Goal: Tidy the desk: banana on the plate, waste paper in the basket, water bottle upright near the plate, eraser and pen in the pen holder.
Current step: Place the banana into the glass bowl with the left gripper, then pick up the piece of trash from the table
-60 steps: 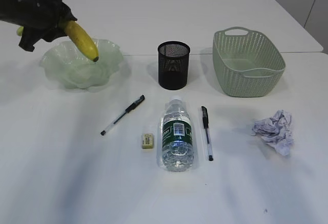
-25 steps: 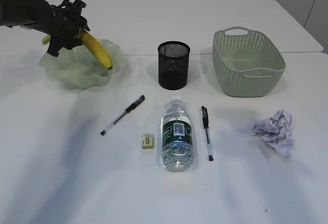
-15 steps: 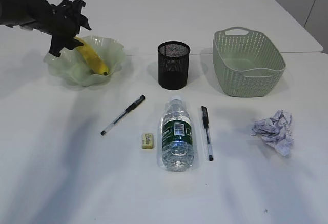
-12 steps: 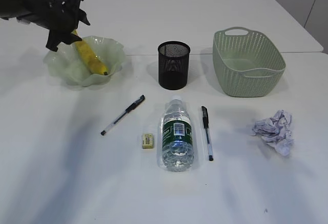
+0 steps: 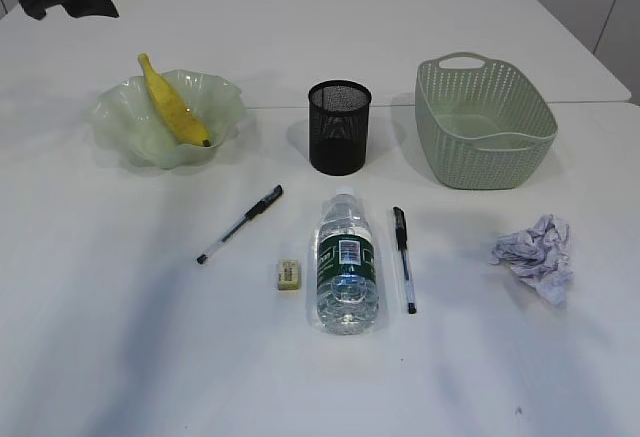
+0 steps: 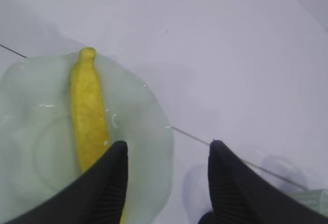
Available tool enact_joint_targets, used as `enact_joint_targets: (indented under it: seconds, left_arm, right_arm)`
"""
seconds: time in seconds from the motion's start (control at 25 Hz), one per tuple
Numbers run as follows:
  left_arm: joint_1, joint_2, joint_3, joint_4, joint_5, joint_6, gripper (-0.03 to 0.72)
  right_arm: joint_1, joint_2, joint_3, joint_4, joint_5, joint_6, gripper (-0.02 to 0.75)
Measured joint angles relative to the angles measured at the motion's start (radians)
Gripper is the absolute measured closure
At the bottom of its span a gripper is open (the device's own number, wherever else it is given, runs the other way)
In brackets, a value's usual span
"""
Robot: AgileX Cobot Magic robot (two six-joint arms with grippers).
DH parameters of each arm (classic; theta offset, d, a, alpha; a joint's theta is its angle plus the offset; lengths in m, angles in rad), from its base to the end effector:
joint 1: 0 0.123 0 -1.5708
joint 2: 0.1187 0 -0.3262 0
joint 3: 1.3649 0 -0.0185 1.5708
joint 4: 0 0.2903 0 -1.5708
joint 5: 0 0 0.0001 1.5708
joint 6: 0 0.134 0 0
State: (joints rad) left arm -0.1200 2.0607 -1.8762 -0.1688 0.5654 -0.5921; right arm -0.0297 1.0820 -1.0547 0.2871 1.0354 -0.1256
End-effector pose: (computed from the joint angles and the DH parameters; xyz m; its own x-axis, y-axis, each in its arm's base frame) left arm 0.5773 -0.0818 0.2993 -0.5768 -0.6032 -0.5509 -0.2653 0.7761 -0.5721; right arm 0.2463 0.0253 0.3567 -0.8195 0.0475 -0.5711 -0.0918 0.9728 0.2128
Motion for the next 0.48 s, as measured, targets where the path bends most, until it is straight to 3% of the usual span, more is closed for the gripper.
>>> enact_joint_targets:
  seconds: [0.24, 0.48]
  left_arm:
    - [0.0, -0.067, 0.0, 0.059, 0.24, 0.299, 0.327]
    - [0.0, -0.081, 0.0, 0.061, 0.511, 0.487, 0.332]
  right_arm:
    - [0.0, 0.0, 0.0, 0.0, 0.0, 0.0, 0.215]
    - [0.0, 0.0, 0.0, 0.0, 0.001, 0.0, 0.215]
